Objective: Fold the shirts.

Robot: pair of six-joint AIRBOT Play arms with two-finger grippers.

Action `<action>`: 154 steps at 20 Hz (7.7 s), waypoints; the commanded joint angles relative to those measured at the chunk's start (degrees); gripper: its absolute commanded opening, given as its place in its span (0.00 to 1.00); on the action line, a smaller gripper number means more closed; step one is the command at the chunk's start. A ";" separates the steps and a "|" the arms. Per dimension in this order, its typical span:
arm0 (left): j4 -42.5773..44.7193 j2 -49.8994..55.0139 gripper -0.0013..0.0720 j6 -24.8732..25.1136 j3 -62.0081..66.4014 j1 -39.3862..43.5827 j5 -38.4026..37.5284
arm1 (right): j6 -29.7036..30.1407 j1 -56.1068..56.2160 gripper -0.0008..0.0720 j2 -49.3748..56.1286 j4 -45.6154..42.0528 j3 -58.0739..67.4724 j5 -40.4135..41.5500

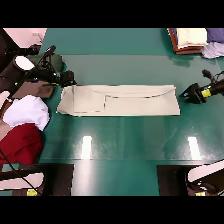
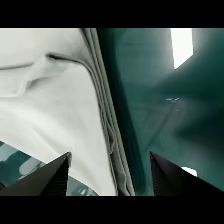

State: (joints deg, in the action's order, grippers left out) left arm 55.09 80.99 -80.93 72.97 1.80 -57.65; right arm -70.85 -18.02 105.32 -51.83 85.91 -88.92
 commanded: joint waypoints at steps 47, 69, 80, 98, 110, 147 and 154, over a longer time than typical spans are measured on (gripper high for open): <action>9.38 14.23 0.05 -1.11 20.00 13.51 -4.50 | -4.87 46.45 0.03 -12.37 13.16 23.08 13.42; 7.74 -1.81 0.05 1.88 15.87 -7.13 -15.37 | 4.50 32.85 0.98 -9.44 12.00 -4.50 16.13; 6.19 -1.84 0.05 1.90 13.20 -7.13 -13.00 | 3.76 41.09 0.97 8.94 19.23 5.95 17.00; 6.05 -2.16 0.05 4.90 13.22 2.34 -13.29 | -0.66 26.12 0.03 -2.27 9.33 12.44 16.11; 5.92 -2.08 0.05 4.79 13.22 9.88 -7.04 | -7.50 -22.14 0.03 -32.63 2.93 -26.91 36.65; 5.97 -2.08 0.05 6.32 13.22 9.86 -4.72 | -20.68 14.14 0.32 -37.53 -15.85 -18.91 15.54; 5.97 -2.08 0.05 6.34 13.22 9.86 -4.72 | -19.04 21.84 0.03 -30.45 -15.76 -7.96 8.83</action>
State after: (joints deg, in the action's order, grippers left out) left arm 61.06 78.89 -74.63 86.19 11.66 -62.39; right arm -90.41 0.99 72.36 -67.70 74.11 -77.17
